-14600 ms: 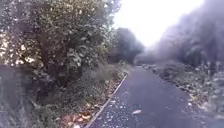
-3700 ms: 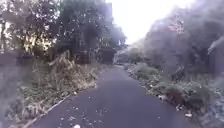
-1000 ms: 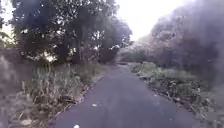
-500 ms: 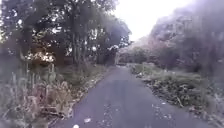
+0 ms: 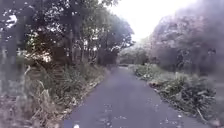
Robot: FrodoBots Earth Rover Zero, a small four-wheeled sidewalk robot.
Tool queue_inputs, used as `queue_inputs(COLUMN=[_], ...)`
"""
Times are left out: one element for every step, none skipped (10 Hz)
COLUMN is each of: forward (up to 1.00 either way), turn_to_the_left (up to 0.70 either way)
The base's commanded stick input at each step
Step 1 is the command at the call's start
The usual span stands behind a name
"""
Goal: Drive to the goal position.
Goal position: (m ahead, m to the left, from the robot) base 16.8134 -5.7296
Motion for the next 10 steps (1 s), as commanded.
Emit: queue_inputs(forward=[0.70, 0.70, 0.70, 0.70, 0.70, 0.70, 0.70, 0.70, 0.70, 0.70], turn_to_the_left=[-0.14, -0.14, -0.14, -0.14, -0.14, -0.14, -0.14, -0.14, -0.14, -0.04])
